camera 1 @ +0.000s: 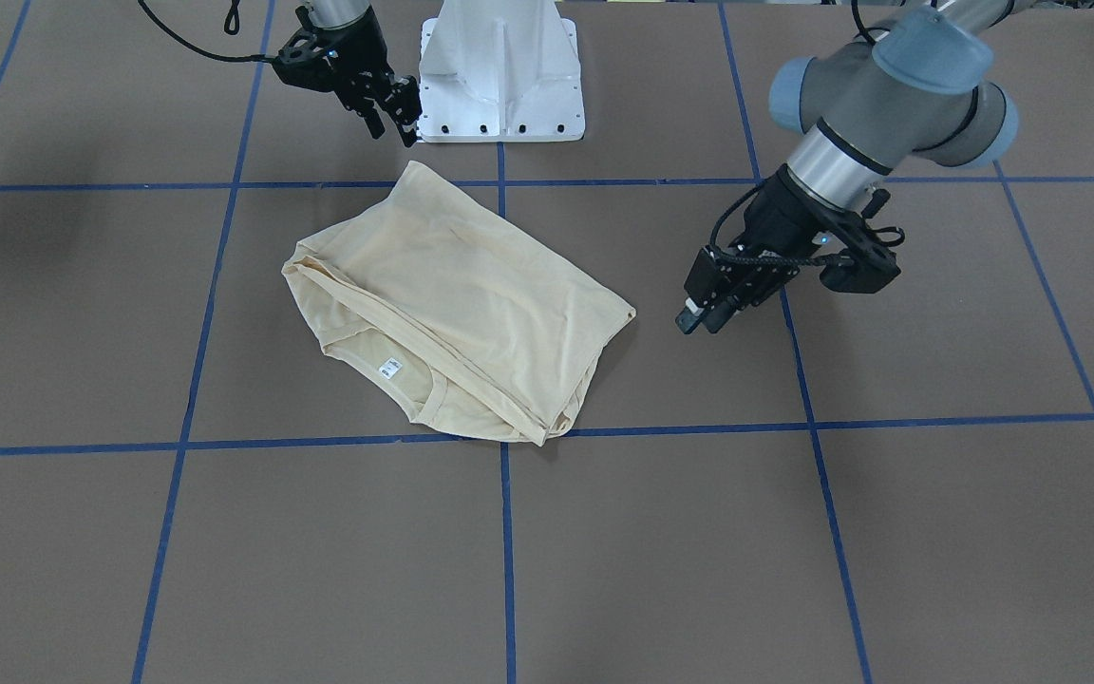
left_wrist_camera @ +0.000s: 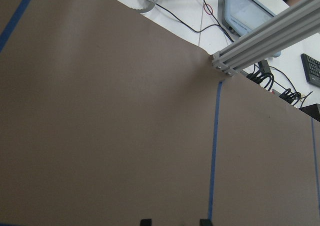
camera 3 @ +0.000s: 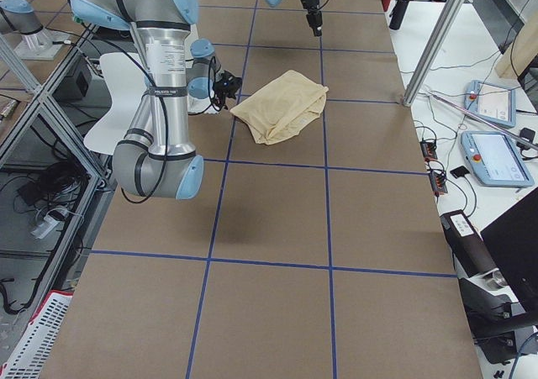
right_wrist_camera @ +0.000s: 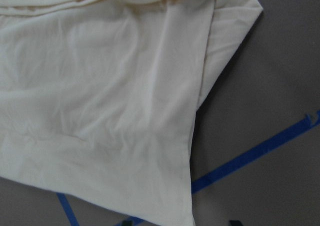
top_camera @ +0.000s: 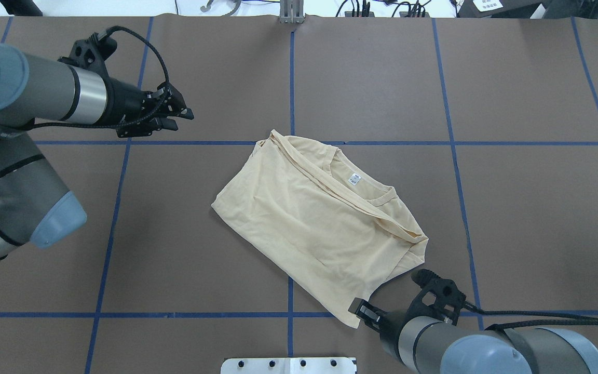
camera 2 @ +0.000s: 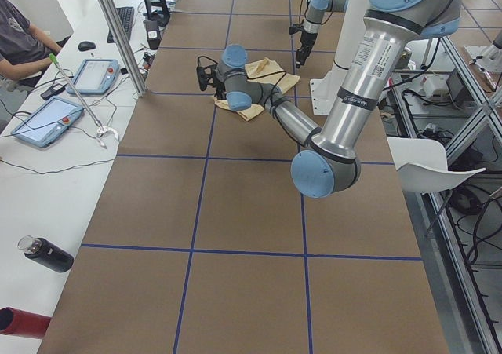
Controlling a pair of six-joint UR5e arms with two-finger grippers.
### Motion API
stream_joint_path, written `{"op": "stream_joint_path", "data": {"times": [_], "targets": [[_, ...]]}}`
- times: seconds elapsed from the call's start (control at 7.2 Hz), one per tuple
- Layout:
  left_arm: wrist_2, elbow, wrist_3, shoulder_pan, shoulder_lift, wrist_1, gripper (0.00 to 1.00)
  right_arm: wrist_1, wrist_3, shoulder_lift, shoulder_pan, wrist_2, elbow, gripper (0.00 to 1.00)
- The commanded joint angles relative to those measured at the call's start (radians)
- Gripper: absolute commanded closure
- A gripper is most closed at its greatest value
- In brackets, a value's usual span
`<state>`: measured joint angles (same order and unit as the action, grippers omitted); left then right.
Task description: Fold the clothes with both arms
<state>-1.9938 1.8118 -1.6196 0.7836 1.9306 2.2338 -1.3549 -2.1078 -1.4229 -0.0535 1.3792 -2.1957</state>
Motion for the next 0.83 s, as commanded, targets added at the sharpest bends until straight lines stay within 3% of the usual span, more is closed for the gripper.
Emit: {"op": "stream_joint_path", "data": {"times": [0.0,0.28,0.42,0.69], "targets": [[0.167,0.041,-0.054,-0.178,-0.047,-0.083,0.50,0.008,0.056,0.072,-0.211,0.068,0.052,0.00],[0.230,-0.045,-0.054,-0.254,0.016,-0.125,0.50,0.011,0.145,0.175,-0.454,0.257,0.199,0.00],[0.233,-0.108,-0.054,-0.254,0.049,-0.125,0.50,0.014,0.245,0.215,-0.521,0.279,0.270,0.00],[0.260,-0.123,-0.056,-0.277,0.042,-0.122,0.50,0.017,0.270,0.251,-0.548,0.285,0.365,0.00]]}}
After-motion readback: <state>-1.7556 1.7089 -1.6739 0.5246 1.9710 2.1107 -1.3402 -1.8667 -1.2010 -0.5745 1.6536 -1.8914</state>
